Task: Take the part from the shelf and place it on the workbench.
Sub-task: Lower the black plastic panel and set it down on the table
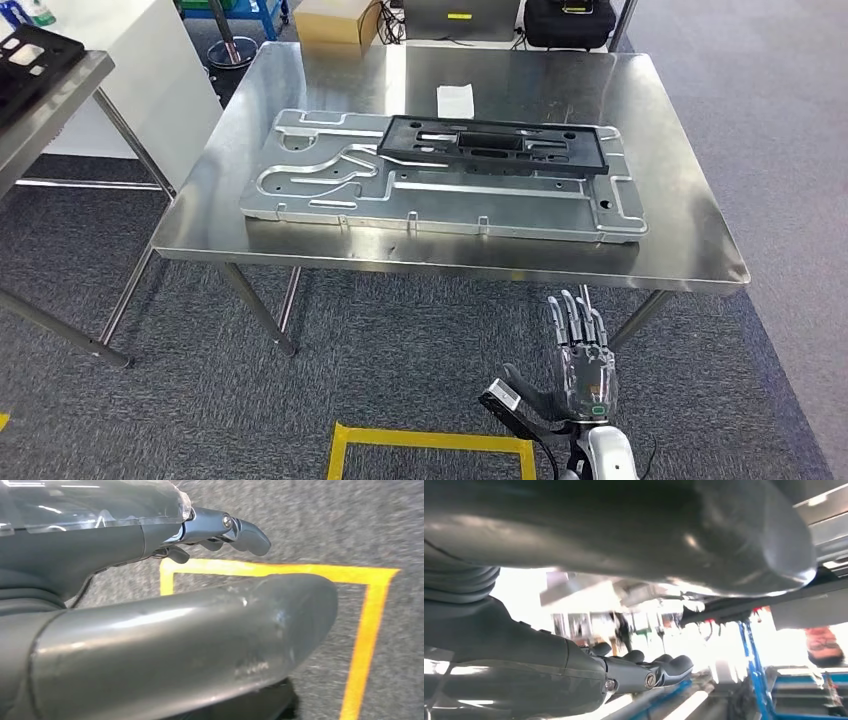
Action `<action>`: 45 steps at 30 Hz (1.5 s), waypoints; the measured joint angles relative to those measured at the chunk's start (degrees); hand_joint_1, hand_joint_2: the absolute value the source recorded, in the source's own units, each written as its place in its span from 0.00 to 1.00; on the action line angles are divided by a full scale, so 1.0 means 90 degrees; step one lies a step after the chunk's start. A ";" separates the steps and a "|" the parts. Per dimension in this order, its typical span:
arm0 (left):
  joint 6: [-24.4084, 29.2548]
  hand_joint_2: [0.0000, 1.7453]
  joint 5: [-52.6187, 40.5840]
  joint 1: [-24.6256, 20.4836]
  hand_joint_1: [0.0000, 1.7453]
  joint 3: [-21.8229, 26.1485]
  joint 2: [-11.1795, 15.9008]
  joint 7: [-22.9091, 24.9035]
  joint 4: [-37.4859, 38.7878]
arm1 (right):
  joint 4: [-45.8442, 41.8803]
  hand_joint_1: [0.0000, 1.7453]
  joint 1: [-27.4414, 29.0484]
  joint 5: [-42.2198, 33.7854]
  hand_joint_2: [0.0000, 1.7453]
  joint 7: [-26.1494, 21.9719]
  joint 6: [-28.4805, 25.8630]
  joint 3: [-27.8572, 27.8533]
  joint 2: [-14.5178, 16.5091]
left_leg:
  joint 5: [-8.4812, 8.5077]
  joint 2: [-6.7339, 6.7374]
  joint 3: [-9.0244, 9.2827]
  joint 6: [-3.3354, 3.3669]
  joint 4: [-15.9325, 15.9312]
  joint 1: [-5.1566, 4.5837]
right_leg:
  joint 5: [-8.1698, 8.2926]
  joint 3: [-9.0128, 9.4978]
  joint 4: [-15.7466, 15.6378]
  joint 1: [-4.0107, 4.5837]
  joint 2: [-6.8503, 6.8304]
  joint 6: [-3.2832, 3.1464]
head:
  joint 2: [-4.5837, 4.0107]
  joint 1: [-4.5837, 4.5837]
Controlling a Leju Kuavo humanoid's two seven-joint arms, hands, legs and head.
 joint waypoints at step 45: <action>0.0381 0.00 0.0437 -0.0048 0.00 0.1079 -0.0331 -0.0347 -0.0022 | 0.6179 0.00 -0.0454 -0.3789 0.00 -0.1686 0.3216 -0.8824 0.1485 | 0.0026 0.0190 0.1478 0.0295 -0.1206 -0.0070 | 0.0318 -0.0789 0.0443 0.0014 -0.0243 0.0306 | -0.0001 -0.0016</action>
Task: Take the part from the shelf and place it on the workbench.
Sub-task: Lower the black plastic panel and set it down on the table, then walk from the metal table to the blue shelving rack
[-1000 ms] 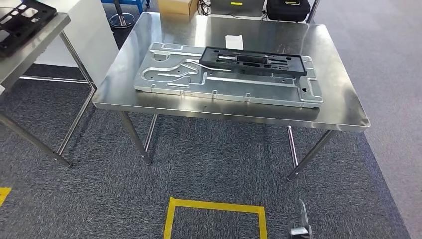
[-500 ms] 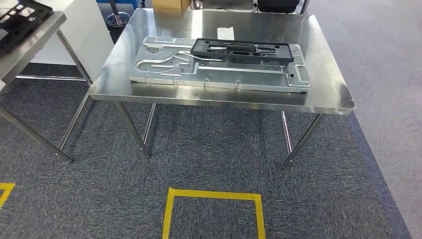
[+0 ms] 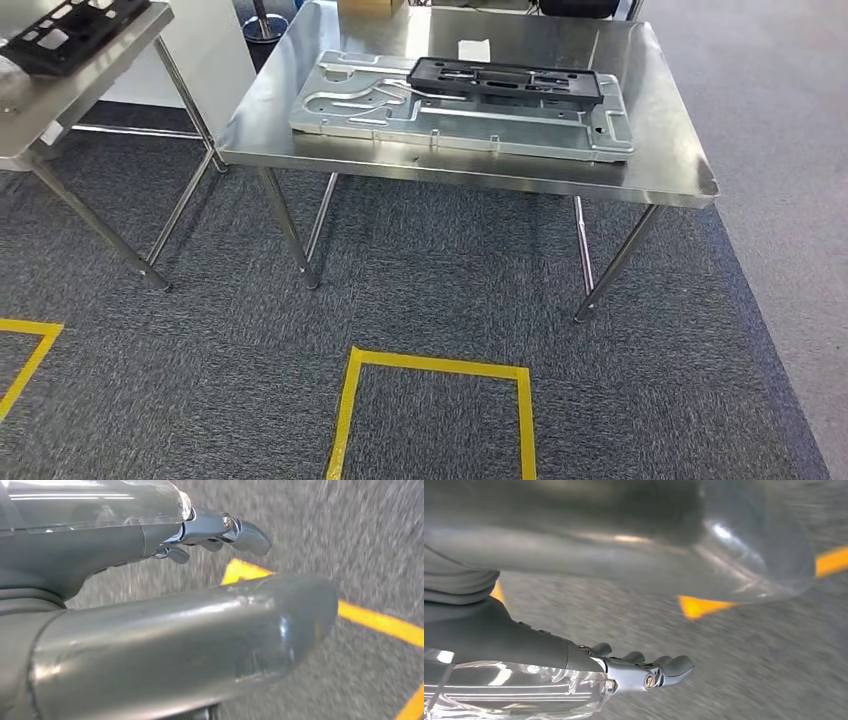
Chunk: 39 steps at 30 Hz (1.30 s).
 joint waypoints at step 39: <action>0.0386 0.00 -0.1148 0.0219 0.00 -0.0717 -0.0053 0.1044 -0.0058 | 0.0973 0.00 -0.0095 0.1851 0.00 0.1597 0.1180 0.0556 -0.0444 | 0.0519 -0.0551 -0.0675 0.0068 0.0144 0.0042 | -0.0867 0.0455 0.0617 -0.0066 0.0450 0.0024 | 0.0000 -0.0002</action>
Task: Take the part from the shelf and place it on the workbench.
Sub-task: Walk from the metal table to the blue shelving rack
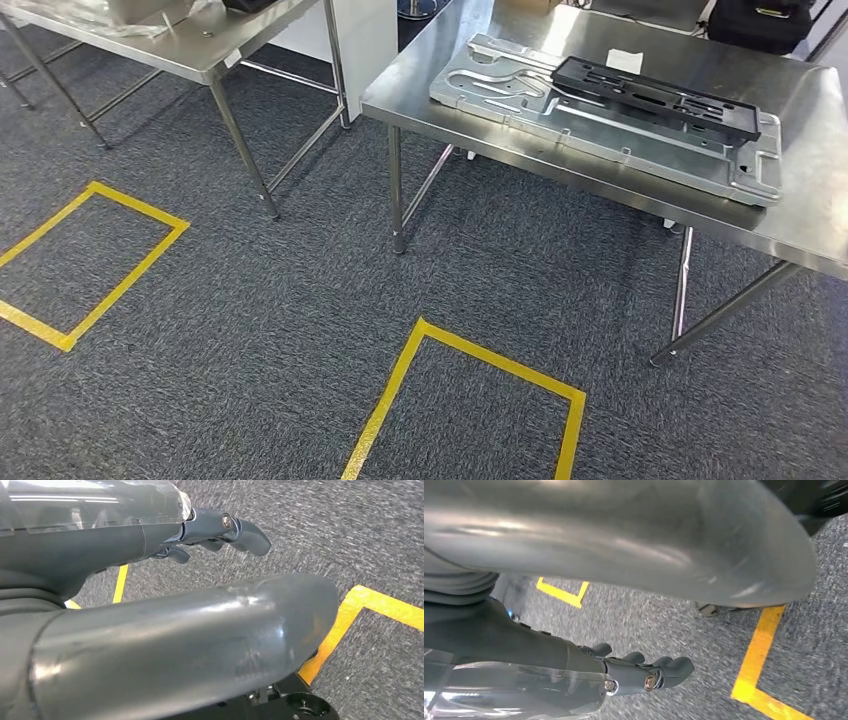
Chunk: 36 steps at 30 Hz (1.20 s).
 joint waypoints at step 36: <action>-0.0002 0.00 -0.0180 0.0027 0.00 -0.0151 0.0066 0.0116 0.0002 | 0.0065 0.00 -0.0055 0.0149 0.00 0.0230 0.0101 0.0021 -0.0060 | -0.0007 -0.0400 -0.0056 -0.0235 0.0003 0.0034 | 0.0305 0.0297 -0.0860 -0.0010 0.0229 -0.0127 | 0.0000 -0.0014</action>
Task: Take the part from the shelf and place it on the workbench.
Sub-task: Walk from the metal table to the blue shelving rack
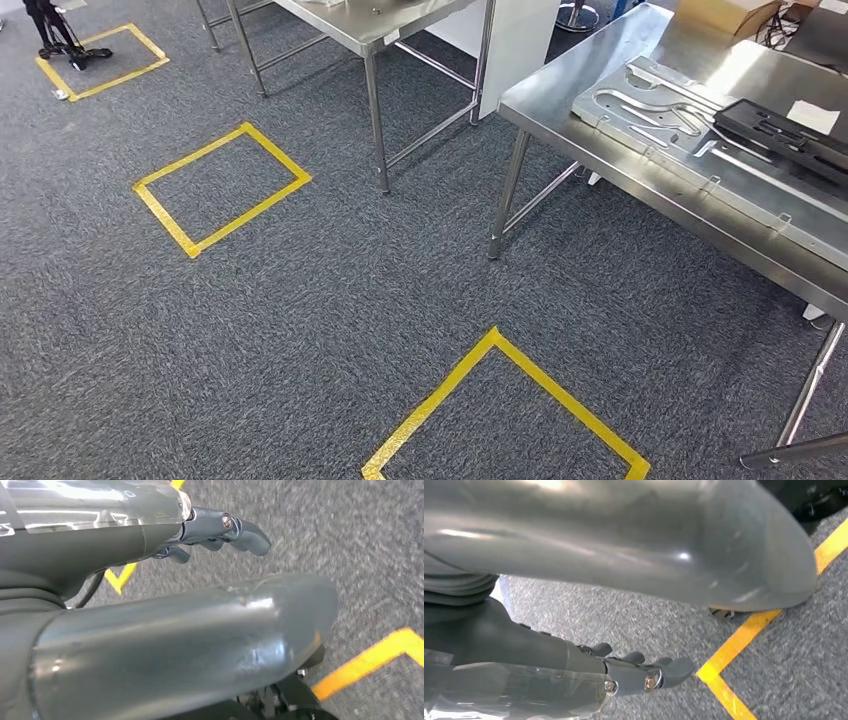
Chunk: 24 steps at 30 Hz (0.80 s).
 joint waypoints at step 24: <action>-0.0008 0.00 -0.0070 0.0015 0.00 -0.0021 0.0010 0.0043 0.0005 | 0.0008 0.00 -0.0012 0.0148 0.00 0.0101 0.0191 -0.0033 -0.0011 | -0.0034 0.0366 0.0095 0.0192 -0.0041 -0.0005 | -0.0680 -0.0644 0.1555 -0.0006 -0.0348 0.0163 | -0.0001 0.0024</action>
